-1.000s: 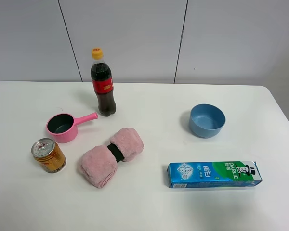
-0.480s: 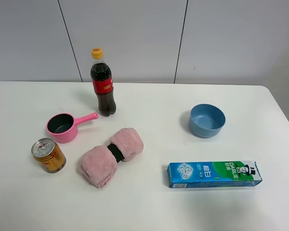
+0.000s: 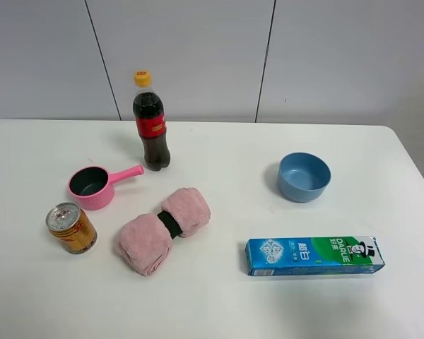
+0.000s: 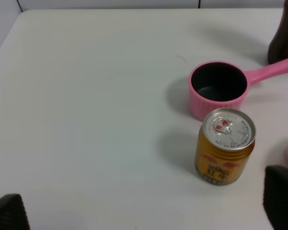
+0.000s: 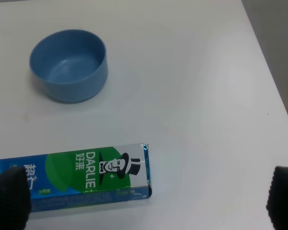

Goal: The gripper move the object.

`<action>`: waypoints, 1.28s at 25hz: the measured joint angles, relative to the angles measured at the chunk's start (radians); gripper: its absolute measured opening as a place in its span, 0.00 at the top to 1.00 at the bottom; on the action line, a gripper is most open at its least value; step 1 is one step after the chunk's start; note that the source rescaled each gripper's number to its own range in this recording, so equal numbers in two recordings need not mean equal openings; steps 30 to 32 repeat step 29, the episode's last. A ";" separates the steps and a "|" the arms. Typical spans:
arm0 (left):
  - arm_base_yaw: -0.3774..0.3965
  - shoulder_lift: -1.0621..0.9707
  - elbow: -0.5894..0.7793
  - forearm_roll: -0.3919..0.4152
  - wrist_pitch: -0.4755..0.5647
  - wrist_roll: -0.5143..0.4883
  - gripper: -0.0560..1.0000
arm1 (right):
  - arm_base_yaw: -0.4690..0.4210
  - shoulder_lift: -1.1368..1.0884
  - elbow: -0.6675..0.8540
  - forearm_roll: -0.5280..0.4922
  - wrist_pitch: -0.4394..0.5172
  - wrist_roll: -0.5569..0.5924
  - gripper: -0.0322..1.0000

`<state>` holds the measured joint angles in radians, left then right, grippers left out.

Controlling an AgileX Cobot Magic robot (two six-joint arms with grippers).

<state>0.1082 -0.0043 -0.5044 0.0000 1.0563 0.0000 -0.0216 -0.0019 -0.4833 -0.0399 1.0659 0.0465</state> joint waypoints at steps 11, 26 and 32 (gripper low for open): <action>0.000 0.000 0.000 0.008 0.000 0.000 0.01 | 0.000 0.000 0.000 0.000 0.000 0.000 0.00; 0.000 0.000 0.000 0.009 0.000 0.005 0.01 | 0.000 0.000 0.000 0.000 0.000 0.000 0.00; 0.000 0.000 0.000 0.009 0.000 0.005 0.01 | 0.000 0.000 0.000 0.000 0.000 0.000 0.00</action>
